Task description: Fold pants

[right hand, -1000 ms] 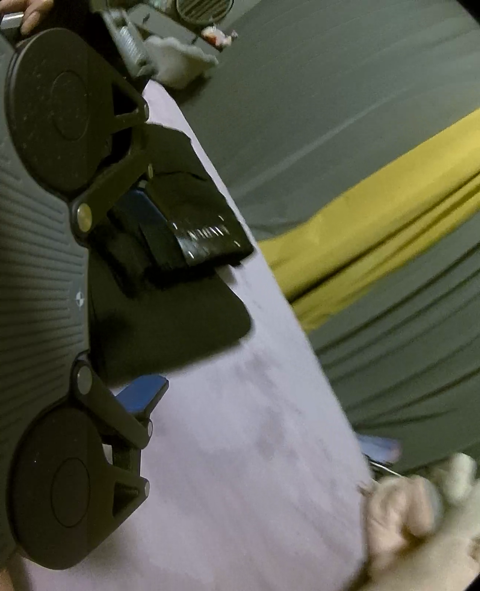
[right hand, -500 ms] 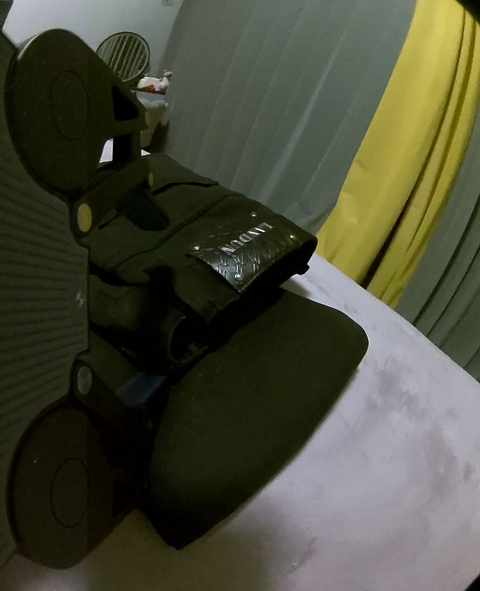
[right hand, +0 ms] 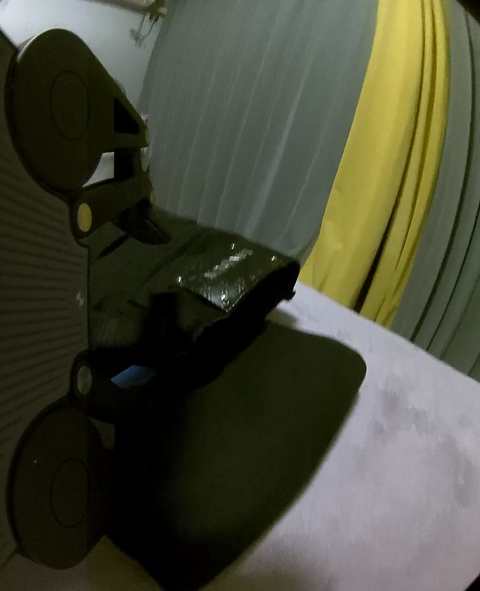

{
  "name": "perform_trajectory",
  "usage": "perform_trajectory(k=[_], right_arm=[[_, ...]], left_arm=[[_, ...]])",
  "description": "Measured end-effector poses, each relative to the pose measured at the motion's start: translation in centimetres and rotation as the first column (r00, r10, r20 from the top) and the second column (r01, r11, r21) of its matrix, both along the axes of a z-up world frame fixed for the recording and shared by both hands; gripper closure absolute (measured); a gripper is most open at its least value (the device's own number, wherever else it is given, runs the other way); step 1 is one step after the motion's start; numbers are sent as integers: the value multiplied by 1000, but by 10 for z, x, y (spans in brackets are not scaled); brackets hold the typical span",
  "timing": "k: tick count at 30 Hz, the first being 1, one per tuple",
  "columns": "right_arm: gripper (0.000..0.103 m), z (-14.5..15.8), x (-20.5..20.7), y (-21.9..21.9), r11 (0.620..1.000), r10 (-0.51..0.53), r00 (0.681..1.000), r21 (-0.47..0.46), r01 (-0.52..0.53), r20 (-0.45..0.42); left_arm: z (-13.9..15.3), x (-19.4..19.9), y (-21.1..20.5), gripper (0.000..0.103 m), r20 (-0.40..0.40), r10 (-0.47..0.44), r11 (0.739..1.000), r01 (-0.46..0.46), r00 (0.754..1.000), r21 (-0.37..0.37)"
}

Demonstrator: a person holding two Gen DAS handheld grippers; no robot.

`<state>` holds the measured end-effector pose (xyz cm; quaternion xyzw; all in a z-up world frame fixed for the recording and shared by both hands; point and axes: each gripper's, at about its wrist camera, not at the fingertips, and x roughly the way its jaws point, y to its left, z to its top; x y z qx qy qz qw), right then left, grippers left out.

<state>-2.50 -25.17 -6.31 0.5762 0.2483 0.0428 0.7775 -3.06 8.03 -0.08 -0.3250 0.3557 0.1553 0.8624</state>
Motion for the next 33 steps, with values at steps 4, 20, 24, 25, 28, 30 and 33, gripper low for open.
perform_trajectory(k=[4,20,24,25,28,30,33], right_arm=[[56,-5,2,-6,998,-10,999,58,8,34],[28,1,35,15,993,52,995,-97,-61,-90],[54,4,39,17,988,41,993,-142,-57,-107],[61,4,37,15,985,39,993,-160,-57,-110],[64,2,30,10,990,43,997,-129,-51,-64],[58,-3,32,8,995,36,998,-95,-41,-59],[38,-9,37,8,999,29,998,-33,-31,-53]], left_arm=[[-1,3,-1,6,1,8,1000,-8,1000,0],[-5,7,1,6,8,18,1000,-18,1000,-11],[-5,7,1,6,7,24,1000,-24,1000,-14],[-5,7,1,6,8,26,1000,-26,1000,-16],[-5,8,1,6,8,30,999,-30,1000,-15],[-6,8,1,6,9,31,999,-31,999,-17],[-6,8,1,6,10,32,999,-31,999,-17]])
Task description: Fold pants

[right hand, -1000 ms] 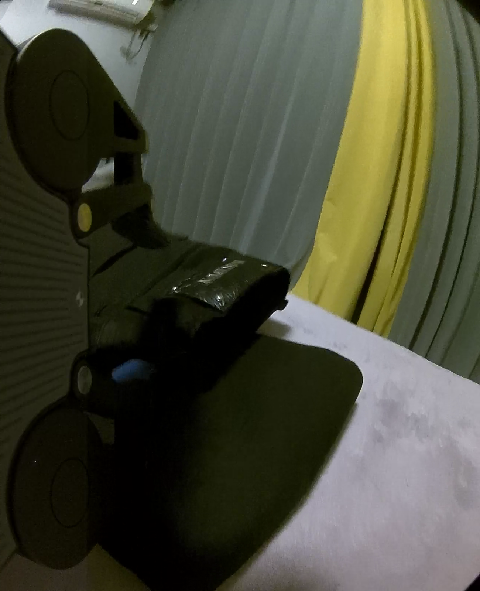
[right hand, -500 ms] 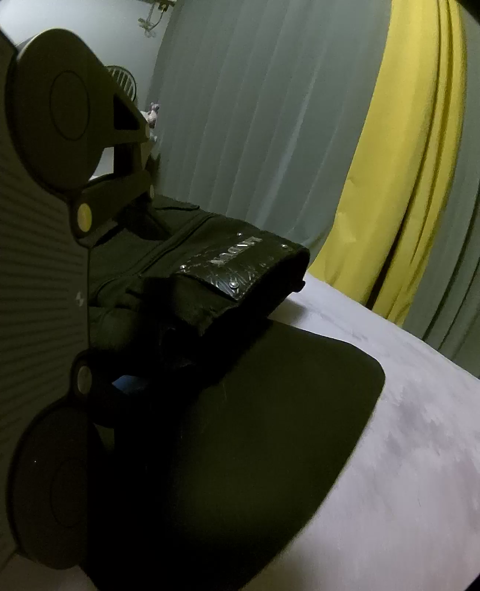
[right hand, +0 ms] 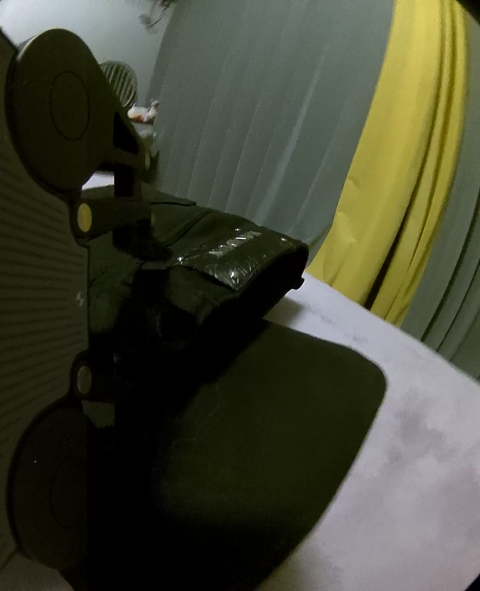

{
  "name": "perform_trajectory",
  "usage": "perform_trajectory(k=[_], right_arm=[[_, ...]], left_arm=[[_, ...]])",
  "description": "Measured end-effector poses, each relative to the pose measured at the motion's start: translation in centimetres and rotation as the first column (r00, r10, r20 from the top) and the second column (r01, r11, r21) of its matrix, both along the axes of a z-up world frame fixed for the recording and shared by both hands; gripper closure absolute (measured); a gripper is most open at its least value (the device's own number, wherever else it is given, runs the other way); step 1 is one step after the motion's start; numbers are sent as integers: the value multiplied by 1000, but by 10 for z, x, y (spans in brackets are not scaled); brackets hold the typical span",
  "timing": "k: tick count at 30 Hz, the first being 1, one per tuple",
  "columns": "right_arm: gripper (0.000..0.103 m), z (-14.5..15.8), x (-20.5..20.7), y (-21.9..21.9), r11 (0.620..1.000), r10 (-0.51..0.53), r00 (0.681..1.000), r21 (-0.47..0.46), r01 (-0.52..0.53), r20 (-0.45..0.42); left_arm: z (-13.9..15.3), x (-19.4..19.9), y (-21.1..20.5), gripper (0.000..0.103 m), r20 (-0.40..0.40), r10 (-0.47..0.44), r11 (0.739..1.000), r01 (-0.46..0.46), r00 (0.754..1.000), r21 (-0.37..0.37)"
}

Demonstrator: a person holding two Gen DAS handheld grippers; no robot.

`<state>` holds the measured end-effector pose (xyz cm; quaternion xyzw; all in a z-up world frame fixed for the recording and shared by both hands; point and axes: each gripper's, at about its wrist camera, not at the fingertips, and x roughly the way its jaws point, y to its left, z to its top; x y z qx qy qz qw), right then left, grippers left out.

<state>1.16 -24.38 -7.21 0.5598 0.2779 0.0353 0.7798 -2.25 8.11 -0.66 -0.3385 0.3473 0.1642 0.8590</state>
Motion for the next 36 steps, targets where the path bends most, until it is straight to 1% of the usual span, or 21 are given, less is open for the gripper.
perform_trajectory(k=[1,2,4,5,6,8,9,10,12,14,16,18,20,22,26,29,31,33,36], right_arm=[[38,1,3,2,1000,5,1000,-4,-5,0],[37,3,7,4,999,14,1000,-29,-14,-10],[39,13,13,13,991,40,999,-128,-44,-32],[54,19,11,19,980,52,998,-189,-59,-42],[65,26,11,23,962,61,997,-264,-72,-51],[67,42,8,32,934,82,996,-346,-86,-27],[68,52,5,38,912,94,995,-401,-92,-13],[69,66,1,46,879,112,994,-467,-95,8],[70,89,-7,57,837,131,990,-542,-82,52],[71,109,-20,61,820,136,986,-569,-54,102],[77,126,-32,63,803,134,980,-595,-21,147],[77,136,-42,64,799,138,973,-601,0,184],[77,138,-54,62,790,127,973,-613,20,194],[78,135,-54,60,792,87,978,-609,49,192],[78,126,-71,37,800,-15,986,-590,113,168],[78,111,-78,22,786,-63,990,-605,127,126],[78,100,-79,15,777,-73,993,-619,116,95],[78,87,-74,15,776,-71,996,-625,89,54],[77,80,-71,22,751,-59,997,-657,70,39]], left_arm=[[0,0,1,6,1,0,1000,0,1000,-1],[-1,0,1,6,2,0,1000,0,1000,-1],[-2,0,2,6,2,4,1000,-4,1000,2],[-3,1,3,6,2,9,1000,-9,1000,-2],[-3,0,4,6,6,12,1000,-12,1000,-11],[-3,-1,5,6,16,16,1000,-15,1000,-22],[-3,-2,6,6,24,17,999,-17,1000,-28],[-2,-6,8,6,43,32,999,-30,999,-41],[2,-15,13,6,92,69,996,-64,993,-57],[5,-24,17,6,127,120,992,-114,985,-55],[7,-27,20,6,136,136,990,-129,981,-58],[6,-23,18,6,112,112,992,-106,987,-61],[6,-18,13,6,94,66,997,-62,993,-49],[9,-15,6,6,96,16,1000,-15,995,-17],[12,-9,-5,6,84,-69,997,66,994,40],[11,-4,-12,6,60,-107,993,103,992,66],[9,-3,-16,6,47,-125,990,122,991,72],[10,1,-17,6,35,-136,988,133,990,77],[10,-4,-18,6,34,-139,987,135,990,87]])
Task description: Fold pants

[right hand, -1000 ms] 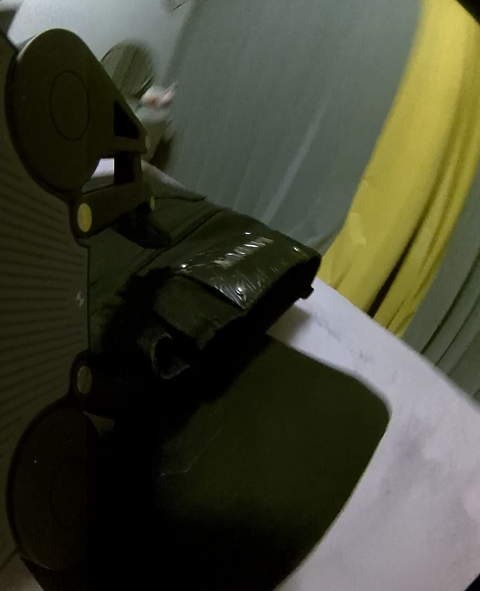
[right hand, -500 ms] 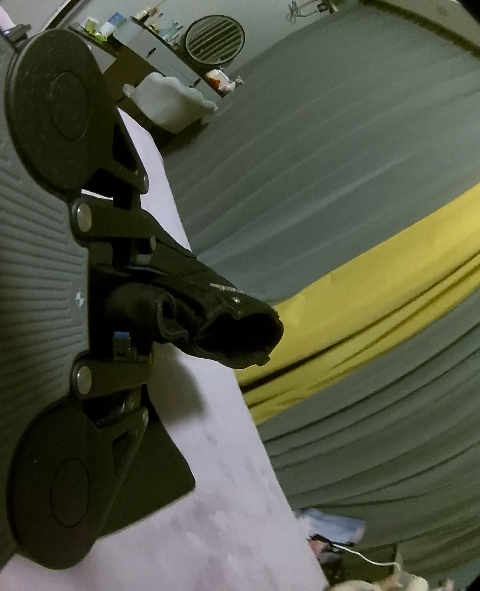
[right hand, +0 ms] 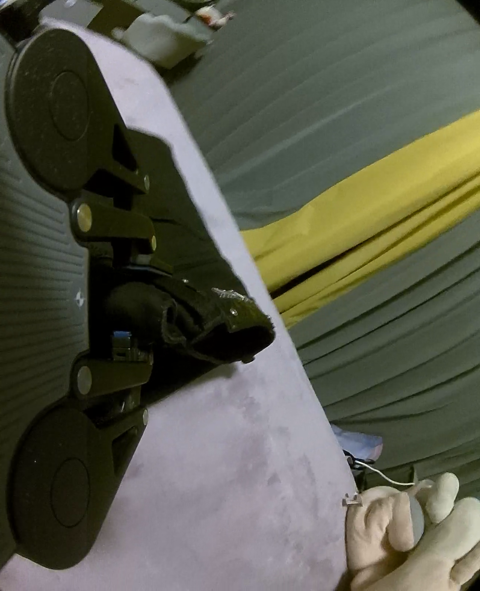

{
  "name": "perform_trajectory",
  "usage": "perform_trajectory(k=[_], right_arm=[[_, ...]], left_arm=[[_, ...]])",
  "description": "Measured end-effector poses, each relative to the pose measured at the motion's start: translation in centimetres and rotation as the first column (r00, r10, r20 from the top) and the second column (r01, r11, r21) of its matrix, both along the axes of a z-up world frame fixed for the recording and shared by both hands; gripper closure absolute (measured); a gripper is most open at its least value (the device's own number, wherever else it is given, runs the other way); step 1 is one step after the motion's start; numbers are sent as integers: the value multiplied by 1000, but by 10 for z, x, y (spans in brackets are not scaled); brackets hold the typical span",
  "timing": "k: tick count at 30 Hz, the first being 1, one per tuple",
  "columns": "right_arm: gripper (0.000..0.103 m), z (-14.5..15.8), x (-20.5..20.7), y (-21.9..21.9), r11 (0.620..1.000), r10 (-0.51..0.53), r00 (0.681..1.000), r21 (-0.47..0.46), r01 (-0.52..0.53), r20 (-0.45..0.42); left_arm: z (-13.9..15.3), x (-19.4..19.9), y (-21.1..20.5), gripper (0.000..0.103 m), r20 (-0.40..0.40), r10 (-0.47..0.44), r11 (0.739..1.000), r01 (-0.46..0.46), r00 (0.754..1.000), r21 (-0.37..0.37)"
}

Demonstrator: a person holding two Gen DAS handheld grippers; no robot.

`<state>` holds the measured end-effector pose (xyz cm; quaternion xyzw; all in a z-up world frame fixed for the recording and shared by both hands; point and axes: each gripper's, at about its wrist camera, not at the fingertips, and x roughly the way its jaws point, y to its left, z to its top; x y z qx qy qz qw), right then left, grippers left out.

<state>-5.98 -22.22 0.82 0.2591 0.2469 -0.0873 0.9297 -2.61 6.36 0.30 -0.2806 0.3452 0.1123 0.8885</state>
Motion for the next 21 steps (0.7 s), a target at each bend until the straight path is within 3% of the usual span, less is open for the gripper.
perform_trajectory(k=[7,10,11,12,13,16,19,21], right_arm=[[77,-1,-9,-7,1000,20,1000,1,-20,-4],[74,-11,-7,-12,999,32,998,2,-32,-54],[65,-15,-6,-16,999,31,996,12,-31,-86],[43,-17,-9,-20,1000,11,992,23,-8,-122],[35,-19,-12,-25,1000,-20,990,20,23,-137],[33,-10,-33,-40,993,-120,986,7,122,-117],[33,1,-51,-54,980,-121,992,155,127,-47],[34,4,-56,-54,956,-63,998,288,57,11]], left_arm=[[-2,3,-3,6,-16,-16,1000,17,1000,13],[-2,3,-4,6,-14,-23,1000,23,1000,15],[-2,3,-3,6,-14,-22,1000,22,1000,12],[-3,3,-2,6,-15,-19,1000,19,1000,8],[-3,4,-2,6,-16,-16,1000,17,1000,4],[-4,7,-2,6,-23,-13,1000,13,1000,3],[-4,10,-5,6,-26,-25,999,26,999,20],[-4,8,-6,6,-22,-32,999,32,999,23]])
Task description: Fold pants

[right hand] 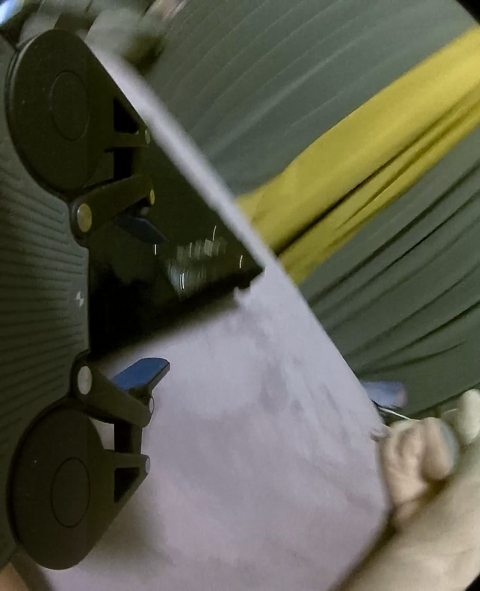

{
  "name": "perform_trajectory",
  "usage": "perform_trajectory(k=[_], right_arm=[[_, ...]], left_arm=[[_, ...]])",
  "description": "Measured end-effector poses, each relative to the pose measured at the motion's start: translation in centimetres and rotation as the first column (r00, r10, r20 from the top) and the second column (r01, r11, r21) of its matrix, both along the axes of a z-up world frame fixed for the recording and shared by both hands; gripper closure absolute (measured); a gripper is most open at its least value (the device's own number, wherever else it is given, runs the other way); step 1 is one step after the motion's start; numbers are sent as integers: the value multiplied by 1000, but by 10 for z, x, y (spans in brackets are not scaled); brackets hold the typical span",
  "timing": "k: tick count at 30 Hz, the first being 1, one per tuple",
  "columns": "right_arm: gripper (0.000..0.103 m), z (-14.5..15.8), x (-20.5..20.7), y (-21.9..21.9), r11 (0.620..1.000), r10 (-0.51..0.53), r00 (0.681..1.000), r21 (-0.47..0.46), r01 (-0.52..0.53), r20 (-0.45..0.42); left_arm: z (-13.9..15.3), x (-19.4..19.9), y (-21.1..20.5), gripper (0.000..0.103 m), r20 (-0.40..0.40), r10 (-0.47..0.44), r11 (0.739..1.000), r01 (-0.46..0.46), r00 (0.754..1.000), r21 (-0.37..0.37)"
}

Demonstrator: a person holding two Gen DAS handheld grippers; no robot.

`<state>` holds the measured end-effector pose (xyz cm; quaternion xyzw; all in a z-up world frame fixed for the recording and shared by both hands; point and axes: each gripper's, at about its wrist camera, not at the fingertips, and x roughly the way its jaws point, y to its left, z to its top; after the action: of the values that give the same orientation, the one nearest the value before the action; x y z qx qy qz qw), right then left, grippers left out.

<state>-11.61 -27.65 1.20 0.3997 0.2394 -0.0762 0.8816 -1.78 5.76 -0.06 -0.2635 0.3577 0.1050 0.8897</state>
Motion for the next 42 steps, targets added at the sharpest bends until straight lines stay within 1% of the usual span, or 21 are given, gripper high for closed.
perform_trajectory(k=[1,3,5,7,9,10,11,13,16,18,21,22,24,26,30,32,34,36,38,41,42], right_arm=[[34,-1,0,3,999,31,999,44,-32,22],[42,-6,4,11,992,74,997,102,-77,36],[47,-17,12,18,982,96,995,164,-97,12],[52,-35,18,21,970,92,995,228,-83,-28],[75,-46,22,24,966,67,995,254,-45,-77],[80,-49,23,25,966,57,991,259,-24,-124],[82,-51,26,26,966,54,986,257,-12,-157],[82,-48,31,27,972,52,980,236,-6,-191],[81,-45,32,28,970,35,986,243,6,-163],[80,-54,31,25,951,0,991,308,42,-135],[80,-69,27,19,905,-42,993,417,85,-111],[80,-71,25,16,892,-49,993,443,91,-107],[80,-74,25,14,874,-50,994,477,90,-96],[80,-73,27,13,880,-35,995,469,77,-98],[80,-67,24,16,907,-20,994,416,62,-105],[80,-68,26,17,918,-14,994,394,54,-104],[80,-67,23,17,918,-13,995,394,53,-103],[80,-66,21,16,922,-5,994,384,47,-109],[80,-66,22,15,924,-4,994,380,46,-112],[80,-68,24,15,923,-9,993,382,53,-118],[80,-68,25,16,922,-11,992,383,57,-122]], left_arm=[[1,-2,0,6,7,-1,1000,1,1000,-3],[3,-7,3,6,24,-1,1000,1,1000,-15],[6,-12,6,6,40,5,999,-3,999,-40],[7,-18,8,6,47,9,998,-6,999,-68],[11,-22,8,6,54,-3,995,8,999,-98],[13,-25,8,6,60,-14,993,21,998,-115],[15,-28,7,6,69,-27,991,36,997,-132],[19,-34,4,6,92,-61,982,77,994,-172],[18,-39,-6,6,104,-133,956,155,986,-251],[16,-38,-12,6,93,-178,939,198,980,-282],[17,-37,-18,6,82,-196,942,211,977,-259],[18,-38,-16,6,76,-183,937,197,980,-287],[14,-42,-9,6,96,-156,908,181,983,-378],[11,-41,-6,6,96,-153,889,179,984,-421],[9,-39,-8,6,96,-161,886,186,982,-424],[6,-38,-9,6,99,-172,876,198,980,-440],[0,-35,-8,6,100,-182,854,208,978,-477],[-3,-35,-8,7,85,-188,847,206,978,-491],[-6,-34,-9,8,78,-197,830,209,977,-517],[-8,-31,-8,8,70,-210,818,214,975,-533],[-11,-29,-8,8,58,-218,805,213,974,-553]])
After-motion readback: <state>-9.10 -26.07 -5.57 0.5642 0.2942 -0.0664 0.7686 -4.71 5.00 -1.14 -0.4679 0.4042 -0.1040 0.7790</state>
